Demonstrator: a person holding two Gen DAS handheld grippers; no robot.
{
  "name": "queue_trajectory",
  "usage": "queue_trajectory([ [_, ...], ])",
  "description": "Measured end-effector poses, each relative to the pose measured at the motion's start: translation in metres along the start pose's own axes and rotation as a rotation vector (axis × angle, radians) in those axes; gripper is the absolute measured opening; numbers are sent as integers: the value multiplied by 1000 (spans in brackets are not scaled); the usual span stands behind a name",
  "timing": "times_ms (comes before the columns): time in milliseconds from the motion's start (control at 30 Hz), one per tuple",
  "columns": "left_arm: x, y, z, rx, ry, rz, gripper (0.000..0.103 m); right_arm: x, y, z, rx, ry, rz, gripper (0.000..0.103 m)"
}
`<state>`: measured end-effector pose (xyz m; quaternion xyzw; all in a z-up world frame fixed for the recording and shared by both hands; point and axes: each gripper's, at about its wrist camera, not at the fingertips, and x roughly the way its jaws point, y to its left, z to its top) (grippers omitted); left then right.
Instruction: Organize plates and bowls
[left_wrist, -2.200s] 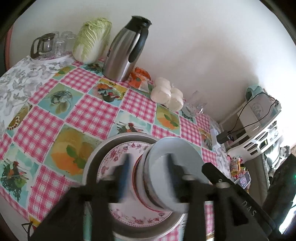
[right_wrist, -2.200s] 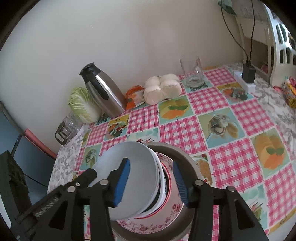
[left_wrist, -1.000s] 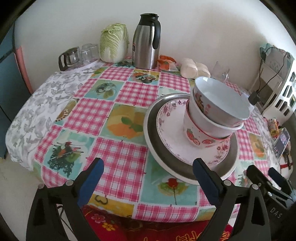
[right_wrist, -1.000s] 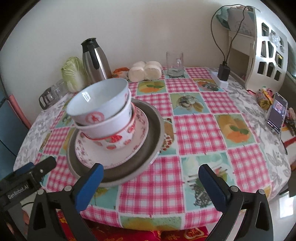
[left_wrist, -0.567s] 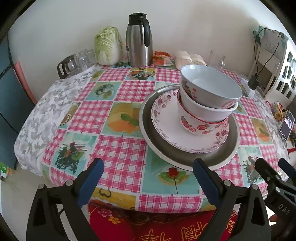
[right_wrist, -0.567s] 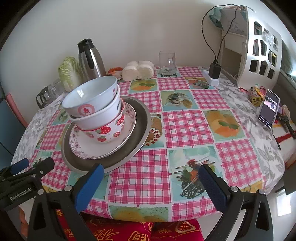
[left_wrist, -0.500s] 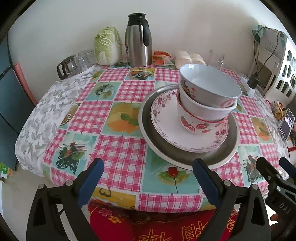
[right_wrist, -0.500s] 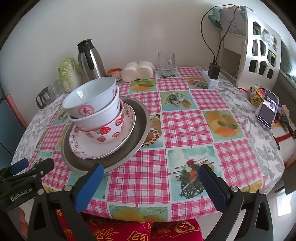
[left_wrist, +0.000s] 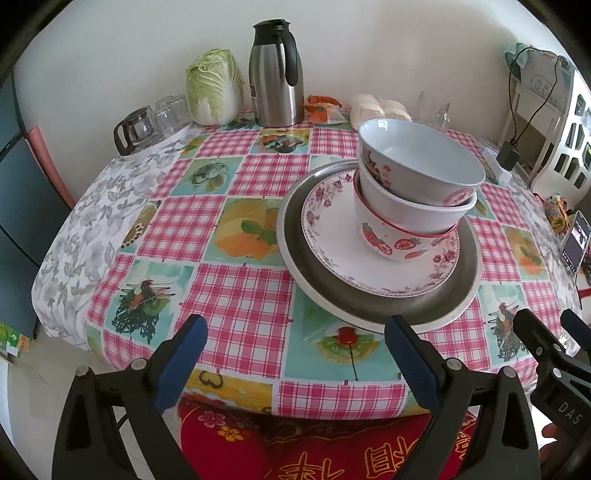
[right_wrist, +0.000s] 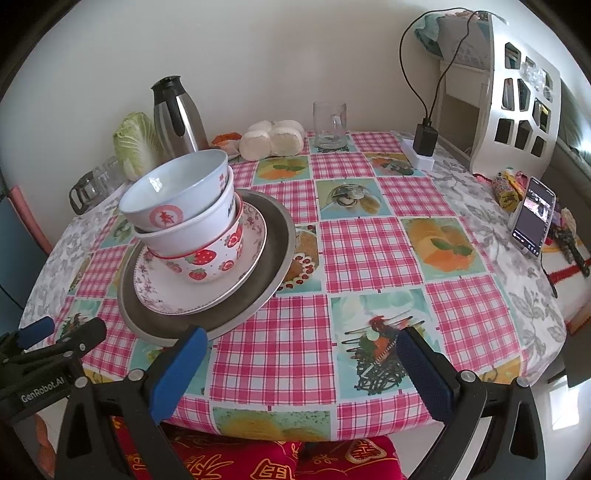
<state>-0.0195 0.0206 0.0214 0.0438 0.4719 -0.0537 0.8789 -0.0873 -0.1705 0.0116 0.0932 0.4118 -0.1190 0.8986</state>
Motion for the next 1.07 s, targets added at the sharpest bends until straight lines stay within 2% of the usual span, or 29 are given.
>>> queue_trajectory([
  [833,8,3,2,-1,22,23,97,11,4,-2,-22,18,-16,103],
  [1067,7,7,3,-3,7,42,97,13,6,-2,-31,27,-26,103],
])
